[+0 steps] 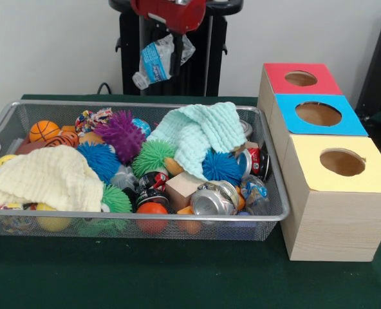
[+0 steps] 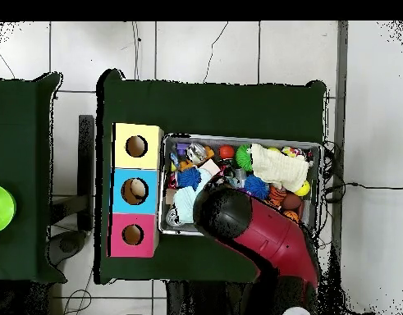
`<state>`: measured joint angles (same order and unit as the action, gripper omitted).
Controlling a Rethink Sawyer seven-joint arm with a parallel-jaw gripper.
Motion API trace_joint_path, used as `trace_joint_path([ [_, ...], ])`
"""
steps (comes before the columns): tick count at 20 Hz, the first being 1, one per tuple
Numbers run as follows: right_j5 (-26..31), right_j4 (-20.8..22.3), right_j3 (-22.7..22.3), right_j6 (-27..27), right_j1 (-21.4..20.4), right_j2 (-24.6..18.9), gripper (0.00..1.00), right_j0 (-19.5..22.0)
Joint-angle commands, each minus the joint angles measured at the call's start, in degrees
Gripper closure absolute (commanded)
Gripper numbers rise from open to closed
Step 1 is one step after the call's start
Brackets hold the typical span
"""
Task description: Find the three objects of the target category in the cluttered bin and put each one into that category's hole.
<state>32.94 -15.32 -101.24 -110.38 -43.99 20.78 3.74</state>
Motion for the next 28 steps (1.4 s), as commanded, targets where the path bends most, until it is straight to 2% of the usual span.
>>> trace_joint_path([
  [1,10.9,-3.78,6.58,-23.11,4.45,1.8,1.0,-4.79],
  [14,15.34,-6.86,14.58,-35.57,10.01,4.44,1.0,-11.48],
  [19,14.97,-7.09,15.22,-36.84,10.91,4.52,1.0,-12.14],
  [23,11.03,-7.31,12.66,-35.86,10.9,3.08,1.0,-11.53],
  [28,12.68,-7.48,14.04,-36.63,11.01,3.16,1.0,-11.61],
])
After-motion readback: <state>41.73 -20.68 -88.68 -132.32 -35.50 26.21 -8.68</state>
